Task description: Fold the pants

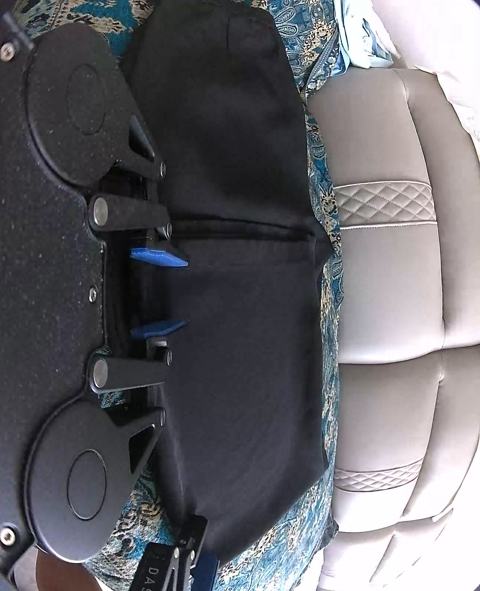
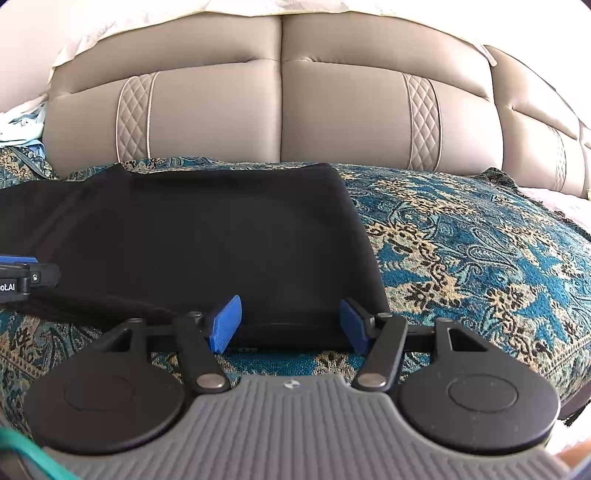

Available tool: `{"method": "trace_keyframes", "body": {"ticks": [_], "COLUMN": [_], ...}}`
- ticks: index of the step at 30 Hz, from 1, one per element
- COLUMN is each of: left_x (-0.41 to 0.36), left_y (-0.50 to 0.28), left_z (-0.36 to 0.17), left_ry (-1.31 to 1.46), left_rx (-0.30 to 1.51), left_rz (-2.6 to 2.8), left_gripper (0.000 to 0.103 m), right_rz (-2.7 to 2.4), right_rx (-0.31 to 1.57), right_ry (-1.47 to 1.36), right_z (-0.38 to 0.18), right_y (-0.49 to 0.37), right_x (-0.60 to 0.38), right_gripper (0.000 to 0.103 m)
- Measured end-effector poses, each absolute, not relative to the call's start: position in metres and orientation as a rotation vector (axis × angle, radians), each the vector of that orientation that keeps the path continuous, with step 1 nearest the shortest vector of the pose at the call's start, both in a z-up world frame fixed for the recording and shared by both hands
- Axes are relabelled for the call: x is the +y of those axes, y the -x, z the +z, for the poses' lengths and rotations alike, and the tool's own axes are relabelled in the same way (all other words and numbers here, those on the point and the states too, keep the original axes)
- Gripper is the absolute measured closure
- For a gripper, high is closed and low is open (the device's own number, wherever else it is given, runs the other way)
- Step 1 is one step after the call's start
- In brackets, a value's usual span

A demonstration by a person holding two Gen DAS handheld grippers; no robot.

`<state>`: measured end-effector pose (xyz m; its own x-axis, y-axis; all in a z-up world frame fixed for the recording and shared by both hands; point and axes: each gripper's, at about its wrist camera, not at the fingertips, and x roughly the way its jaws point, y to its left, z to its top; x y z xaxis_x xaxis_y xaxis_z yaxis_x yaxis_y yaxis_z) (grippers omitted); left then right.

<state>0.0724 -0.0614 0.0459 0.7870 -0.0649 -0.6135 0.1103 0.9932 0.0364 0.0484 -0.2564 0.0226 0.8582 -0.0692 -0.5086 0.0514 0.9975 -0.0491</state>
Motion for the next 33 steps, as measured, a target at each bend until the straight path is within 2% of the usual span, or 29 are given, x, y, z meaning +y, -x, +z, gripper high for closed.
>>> {"method": "trace_keyframes", "body": {"ticks": [5,12,23,33], "left_x": [-0.066,-0.064,-0.064,-0.063], "left_y": [-0.070,-0.069,-0.069,-0.069], "left_z": [0.044,0.044,0.043,0.042], "left_ry": [-0.095,-0.078,-0.071,-0.065], "left_rx": [0.642,0.643,0.637,0.634], "left_rz": [-0.090,-0.094,-0.101,-0.100], "left_gripper": [0.071,0.070,0.067,0.067], "right_rz": [-0.025,-0.030,-0.059,-0.054], "right_rx": [0.509,0.521,0.625,0.660], "right_ry": [0.011,0.100,0.093,0.079], "right_z": [0.043,0.064,0.046,0.041], "right_y": [-0.060,-0.123,-0.200,-0.232], "right_x": [-0.254,-0.244,-0.256,-0.268], "right_gripper": [0.030,0.030,0.030,0.030]}}
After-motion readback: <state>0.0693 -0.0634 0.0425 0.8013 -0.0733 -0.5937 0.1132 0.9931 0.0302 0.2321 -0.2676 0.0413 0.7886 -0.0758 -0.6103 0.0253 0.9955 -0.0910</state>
